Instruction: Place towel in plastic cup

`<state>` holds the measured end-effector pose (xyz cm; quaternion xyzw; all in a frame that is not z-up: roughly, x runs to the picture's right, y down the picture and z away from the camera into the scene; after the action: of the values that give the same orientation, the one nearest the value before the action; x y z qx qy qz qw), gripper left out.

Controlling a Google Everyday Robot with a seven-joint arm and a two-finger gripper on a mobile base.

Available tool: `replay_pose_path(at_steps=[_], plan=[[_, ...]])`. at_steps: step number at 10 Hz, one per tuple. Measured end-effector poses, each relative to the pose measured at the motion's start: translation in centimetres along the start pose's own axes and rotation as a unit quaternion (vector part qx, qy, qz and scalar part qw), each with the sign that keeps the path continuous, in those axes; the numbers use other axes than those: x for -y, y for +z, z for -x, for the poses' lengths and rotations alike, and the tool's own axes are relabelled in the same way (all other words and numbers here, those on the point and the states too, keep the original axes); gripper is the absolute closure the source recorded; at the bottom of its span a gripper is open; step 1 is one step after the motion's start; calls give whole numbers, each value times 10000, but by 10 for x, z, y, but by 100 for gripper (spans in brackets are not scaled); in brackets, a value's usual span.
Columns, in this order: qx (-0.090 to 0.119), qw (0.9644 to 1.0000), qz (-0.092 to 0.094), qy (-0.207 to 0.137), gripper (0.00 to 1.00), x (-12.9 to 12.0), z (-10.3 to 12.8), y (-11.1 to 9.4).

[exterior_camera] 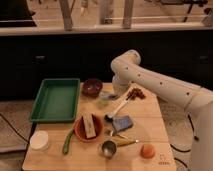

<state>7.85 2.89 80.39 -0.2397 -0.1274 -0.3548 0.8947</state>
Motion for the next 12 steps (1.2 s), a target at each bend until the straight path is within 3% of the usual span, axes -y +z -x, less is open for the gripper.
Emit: replay_pose_path(at_steps=[5,12], plan=[[52,9998,-106,-187,99,25,-5,9],[166,9992,-221,-278,99,40,-11,27]])
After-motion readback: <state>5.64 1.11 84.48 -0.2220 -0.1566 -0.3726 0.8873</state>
